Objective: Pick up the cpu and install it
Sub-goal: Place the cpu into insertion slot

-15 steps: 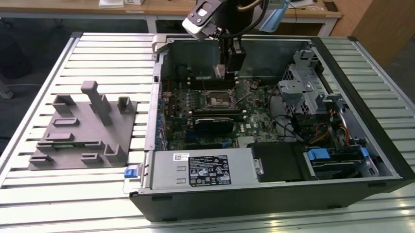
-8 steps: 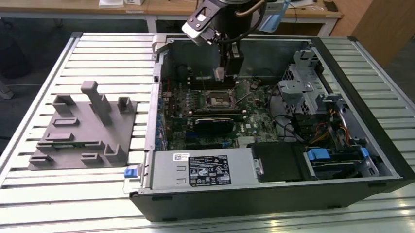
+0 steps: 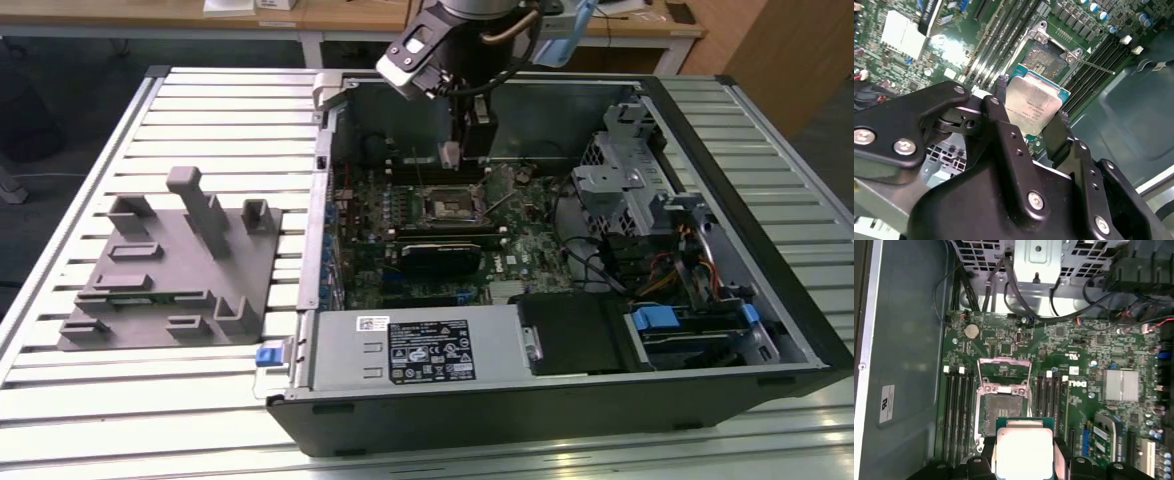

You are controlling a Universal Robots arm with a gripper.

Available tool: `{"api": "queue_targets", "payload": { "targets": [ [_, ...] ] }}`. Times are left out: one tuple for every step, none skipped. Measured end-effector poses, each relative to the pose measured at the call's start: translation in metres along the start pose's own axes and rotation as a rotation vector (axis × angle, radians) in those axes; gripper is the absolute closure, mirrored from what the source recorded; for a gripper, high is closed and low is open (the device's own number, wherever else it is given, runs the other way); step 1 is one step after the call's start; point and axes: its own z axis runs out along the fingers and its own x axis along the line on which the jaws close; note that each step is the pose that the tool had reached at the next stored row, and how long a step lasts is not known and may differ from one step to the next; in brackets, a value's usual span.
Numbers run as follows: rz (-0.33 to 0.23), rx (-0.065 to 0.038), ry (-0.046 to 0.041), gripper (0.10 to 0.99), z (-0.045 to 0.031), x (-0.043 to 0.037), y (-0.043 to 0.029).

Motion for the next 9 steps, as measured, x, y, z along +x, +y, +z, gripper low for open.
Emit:
{"api": "queue_targets", "payload": {
  "targets": [
    [0.0, 0.0, 0.0005, 0.545, 0.0017, 0.0007, 0.0],
    [0.0, 0.0, 0.0007, 0.545, 0.0037, 0.0012, -0.0001],
    [0.0, 0.0, 0.0004, 0.545, 0.0054, 0.002, -0.0001],
    [0.0, 0.0, 0.0004, 0.545, 0.0072, 0.0033, -0.0002],
    [0.0, 0.0, 0.0004, 0.545, 0.009, 0.0047, -0.0002],
    [0.0, 0.0, 0.0005, 0.545, 0.0109, 0.0061, -0.0001],
    [0.0, 0.0, 0.0006, 0.545, 0.0129, 0.0078, -0.0001],
    [0.001, 0.0, 0.0006, 0.545, 0.0147, 0.0094, -0.0001],
    [0.001, 0.0, 0.0004, 0.545, 0.0164, 0.0108, -0.0001]
  ]
}}
